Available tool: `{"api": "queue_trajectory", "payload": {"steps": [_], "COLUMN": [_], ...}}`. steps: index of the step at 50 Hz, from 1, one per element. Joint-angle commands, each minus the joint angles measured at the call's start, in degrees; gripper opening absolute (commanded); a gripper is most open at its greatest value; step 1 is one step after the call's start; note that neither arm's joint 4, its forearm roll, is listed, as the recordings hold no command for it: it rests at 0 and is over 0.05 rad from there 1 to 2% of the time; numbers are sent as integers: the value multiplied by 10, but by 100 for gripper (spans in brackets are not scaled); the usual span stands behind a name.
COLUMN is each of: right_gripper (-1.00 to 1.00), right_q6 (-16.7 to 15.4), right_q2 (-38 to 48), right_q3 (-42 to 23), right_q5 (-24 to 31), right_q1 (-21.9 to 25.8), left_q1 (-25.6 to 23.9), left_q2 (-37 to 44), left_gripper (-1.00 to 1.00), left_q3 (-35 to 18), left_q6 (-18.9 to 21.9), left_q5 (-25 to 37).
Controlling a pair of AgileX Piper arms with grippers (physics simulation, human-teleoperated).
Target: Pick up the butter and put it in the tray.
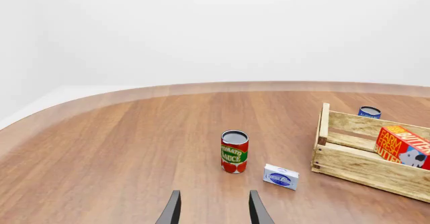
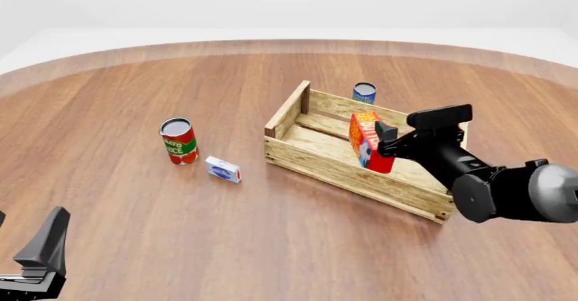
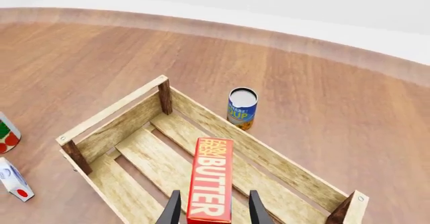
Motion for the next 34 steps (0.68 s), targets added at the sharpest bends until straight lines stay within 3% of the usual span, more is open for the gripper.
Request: {"api": "queue_trajectory", "payload": {"steps": [1,34], "right_gripper": [100,100], "right_q6": [-4,7], "right_q2": [-42,-185], "right_q3": [12,75], "right_q5": [12,22], "right_q1": [2,6], "left_q1": [0,0], "left_q2": [0,0], "left_gripper": [100,100], "left_q3": [0,0], "left_q6": [0,0], "left_q5": [0,0]}}
